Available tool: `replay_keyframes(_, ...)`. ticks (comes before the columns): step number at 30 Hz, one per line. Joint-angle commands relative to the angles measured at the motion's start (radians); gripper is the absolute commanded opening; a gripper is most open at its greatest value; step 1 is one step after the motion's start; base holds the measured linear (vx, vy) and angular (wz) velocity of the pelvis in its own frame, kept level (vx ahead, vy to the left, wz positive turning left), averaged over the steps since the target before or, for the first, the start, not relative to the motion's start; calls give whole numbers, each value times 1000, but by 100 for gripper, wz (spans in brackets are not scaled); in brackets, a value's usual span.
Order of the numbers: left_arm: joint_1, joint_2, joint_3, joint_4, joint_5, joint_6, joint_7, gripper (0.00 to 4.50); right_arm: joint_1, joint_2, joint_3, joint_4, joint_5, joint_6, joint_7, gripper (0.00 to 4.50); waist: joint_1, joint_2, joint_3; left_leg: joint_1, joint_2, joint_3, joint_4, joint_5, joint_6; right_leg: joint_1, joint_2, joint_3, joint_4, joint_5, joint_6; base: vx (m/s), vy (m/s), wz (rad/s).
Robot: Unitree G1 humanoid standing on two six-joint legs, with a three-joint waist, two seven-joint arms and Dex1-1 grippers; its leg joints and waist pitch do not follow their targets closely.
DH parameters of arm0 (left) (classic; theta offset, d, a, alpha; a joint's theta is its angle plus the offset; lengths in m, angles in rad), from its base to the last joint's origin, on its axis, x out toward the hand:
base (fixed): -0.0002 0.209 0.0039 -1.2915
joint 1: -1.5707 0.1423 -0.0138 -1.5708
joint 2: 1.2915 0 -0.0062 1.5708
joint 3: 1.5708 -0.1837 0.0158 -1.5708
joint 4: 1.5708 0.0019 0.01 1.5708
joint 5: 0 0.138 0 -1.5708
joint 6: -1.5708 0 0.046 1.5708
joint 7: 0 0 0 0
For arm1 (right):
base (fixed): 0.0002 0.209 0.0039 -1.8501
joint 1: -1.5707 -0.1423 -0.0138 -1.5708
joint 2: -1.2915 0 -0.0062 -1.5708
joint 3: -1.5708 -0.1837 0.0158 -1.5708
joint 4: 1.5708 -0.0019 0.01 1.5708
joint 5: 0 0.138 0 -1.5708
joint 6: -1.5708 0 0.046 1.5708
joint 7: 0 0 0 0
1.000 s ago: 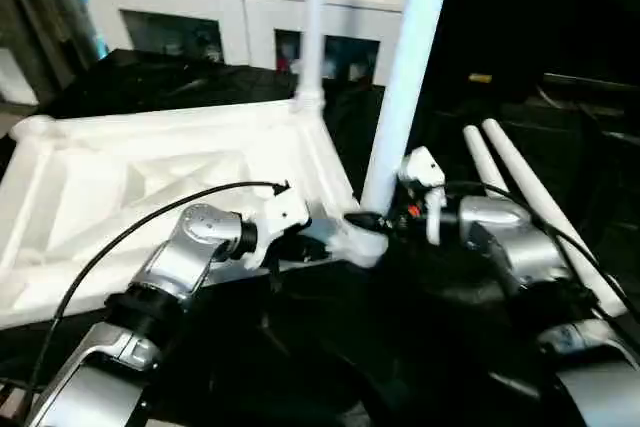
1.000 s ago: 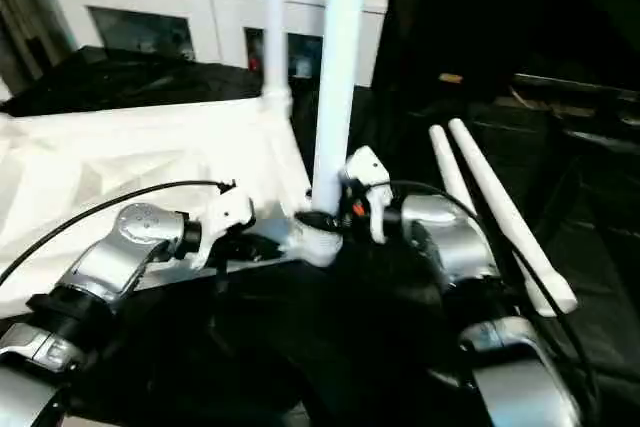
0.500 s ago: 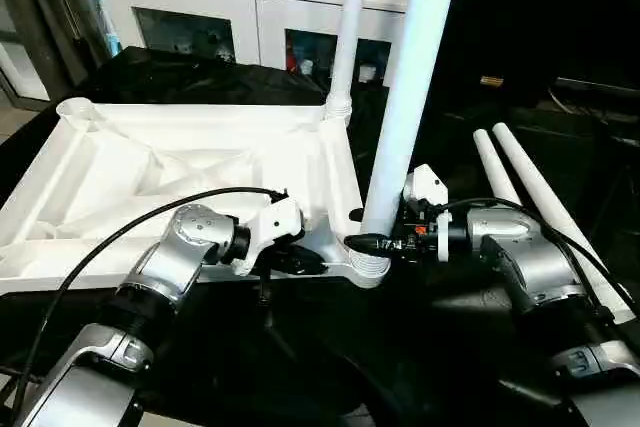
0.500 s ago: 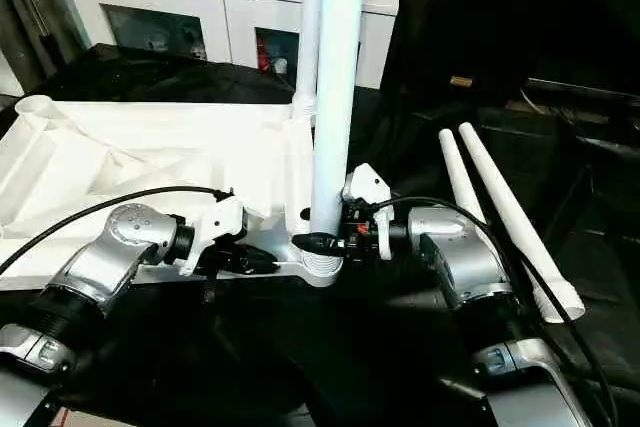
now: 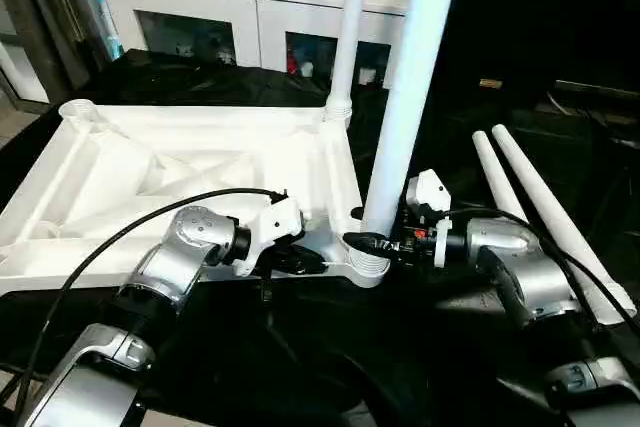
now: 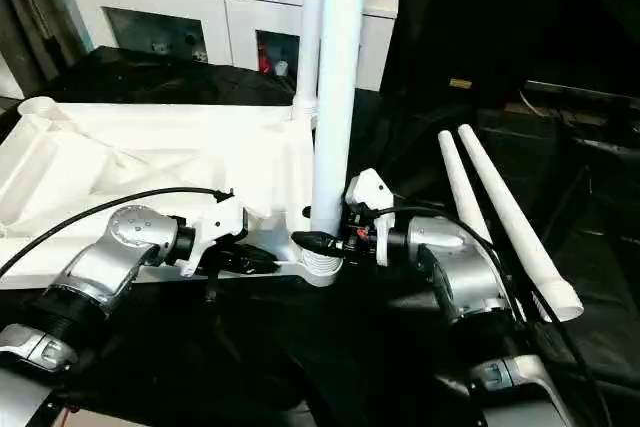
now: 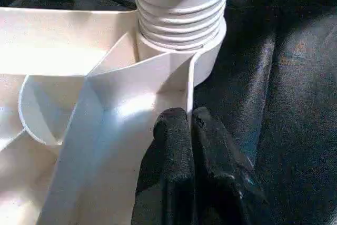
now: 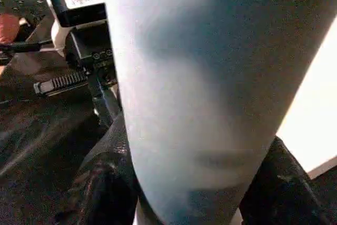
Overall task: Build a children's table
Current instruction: Rotate leg to tighten
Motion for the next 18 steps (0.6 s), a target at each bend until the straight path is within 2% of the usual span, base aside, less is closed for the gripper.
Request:
replay_keyframes(1,-50,-10,59,-20,-20,-19,62,0,69,9,67,53,-26,50,27,191,-3,14,-48,13,33,-10,-75,-347,-11,34,-57,49,-72,-337,-177,0,0,0)
replay_keyframes(3,-51,-10,59,-16,-20,-22,61,0,76,5,62,46,-24,49,33,191,-4,17,-51,11,33,-9,-75,-327,-10,37,-54,50,-66,-273,-194,0,0,0)
replay_keyframes(5,-52,-10,59,-12,-20,-24,62,0,81,3,59,41,-22,45,36,191,-4,19,-50,11,33,-8,-74,-326,-7,38,-53,49,-65,-257,-203,0,0,0)
replay_keyframes(18,-55,-8,58,-1,-16,-25,66,0,93,-7,55,51,-31,22,17,191,-3,19,-49,11,32,-8,-74,-334,-4,38,-54,49,-67,-278,-204,0,0,0)
